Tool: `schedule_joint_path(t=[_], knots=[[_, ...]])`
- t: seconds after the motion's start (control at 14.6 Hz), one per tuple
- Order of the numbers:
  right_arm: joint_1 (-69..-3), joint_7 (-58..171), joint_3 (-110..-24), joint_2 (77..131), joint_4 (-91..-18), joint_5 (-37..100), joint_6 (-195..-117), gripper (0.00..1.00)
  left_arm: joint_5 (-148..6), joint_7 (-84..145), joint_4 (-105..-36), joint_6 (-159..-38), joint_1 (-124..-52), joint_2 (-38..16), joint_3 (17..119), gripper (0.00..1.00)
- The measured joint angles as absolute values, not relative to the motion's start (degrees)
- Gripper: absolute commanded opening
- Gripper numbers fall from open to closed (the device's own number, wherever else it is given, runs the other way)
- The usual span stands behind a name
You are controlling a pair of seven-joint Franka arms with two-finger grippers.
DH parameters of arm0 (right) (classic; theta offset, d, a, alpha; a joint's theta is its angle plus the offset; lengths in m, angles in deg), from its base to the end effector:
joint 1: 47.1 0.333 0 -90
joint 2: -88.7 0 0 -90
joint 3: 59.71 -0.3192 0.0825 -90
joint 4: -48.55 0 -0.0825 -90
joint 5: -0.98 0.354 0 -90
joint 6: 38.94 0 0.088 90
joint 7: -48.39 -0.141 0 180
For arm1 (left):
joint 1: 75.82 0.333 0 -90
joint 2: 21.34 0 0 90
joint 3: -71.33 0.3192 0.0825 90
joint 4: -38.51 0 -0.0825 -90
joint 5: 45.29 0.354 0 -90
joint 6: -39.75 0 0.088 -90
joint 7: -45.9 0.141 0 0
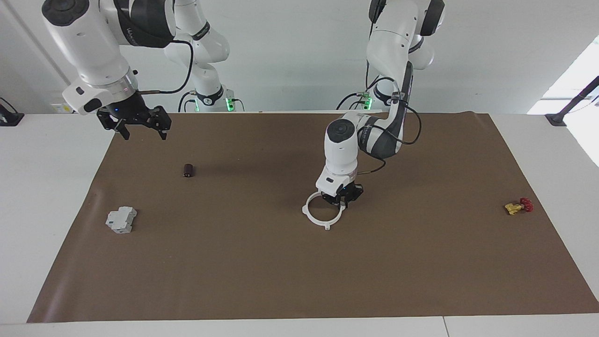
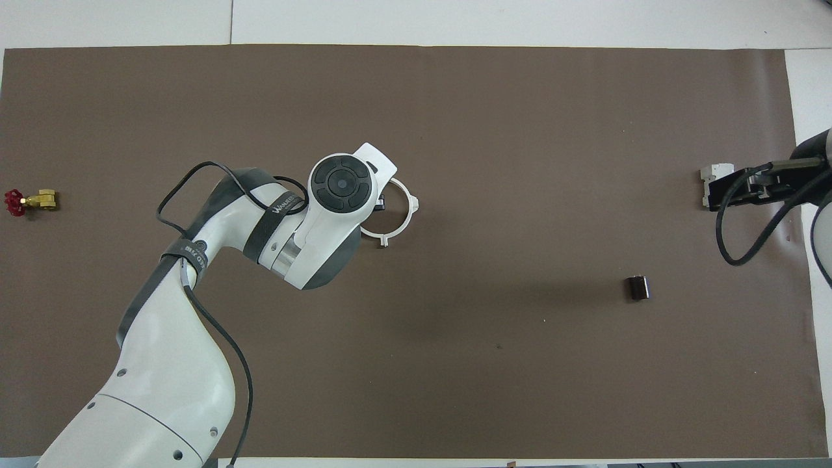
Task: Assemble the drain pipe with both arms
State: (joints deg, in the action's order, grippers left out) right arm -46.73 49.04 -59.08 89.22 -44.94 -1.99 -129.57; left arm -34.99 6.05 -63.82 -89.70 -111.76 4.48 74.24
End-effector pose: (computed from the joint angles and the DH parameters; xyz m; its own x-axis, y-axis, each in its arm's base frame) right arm 0.5238 -0.0096 0.5632 0.9982 0.0074 -0.0596 0.0104 -0.9986 0.0511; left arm 0.5358 -0.3398 0.2928 0.9935 -0.0059 0.1137 0.0075 -0.9932 -0.1166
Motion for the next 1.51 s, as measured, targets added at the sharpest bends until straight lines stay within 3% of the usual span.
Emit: schedule_joint_path(t=[0.07, 0.14, 0.21, 0.27, 0.34, 0.96, 1.51], knots=[[-46.73, 49.04, -59.08, 89.22, -44.94, -1.98, -129.67, 1.0, -34.99, 6.05, -63.82, -89.7, -111.76, 4.48, 74.24, 0.0], [-46.73, 49.04, -59.08, 89.22, -44.94, -1.98, -130.03, 1.0, -34.99, 6.05, -63.82, -89.7, -111.76, 4.48, 74.24, 0.12], [-46.73, 49.04, -59.08, 89.22, -44.94, -1.97, -130.24, 1.0, -34.99, 6.05, -63.82, -89.7, -111.76, 4.48, 74.24, 0.44], [-46.73, 49.04, -59.08, 89.22, -44.94, -1.96, -130.26, 1.0, -34.99, 6.05, -63.82, -89.7, -111.76, 4.48, 74.24, 0.83], [-46.74, 49.04, -59.08, 89.22, -44.94, -1.96, -130.27, 1.0, -34.99, 6.05, -63.84, -89.7, -111.76, 4.49, 74.24, 1.0], [-48.8, 49.04, -58.99, 88.2, -44.09, -1.61, -129.37, 1.0, -34.97, 6.05, -63.82, -89.74, -111.08, 3.16, 74.6, 1.0], [-48.72, 49.04, -59.35, 88.16, -43.71, -1.59, -129.41, 1.0, -35.16, 20.09, -69.63, -86.65, -98.97, -10.58, 75.04, 1.0]])
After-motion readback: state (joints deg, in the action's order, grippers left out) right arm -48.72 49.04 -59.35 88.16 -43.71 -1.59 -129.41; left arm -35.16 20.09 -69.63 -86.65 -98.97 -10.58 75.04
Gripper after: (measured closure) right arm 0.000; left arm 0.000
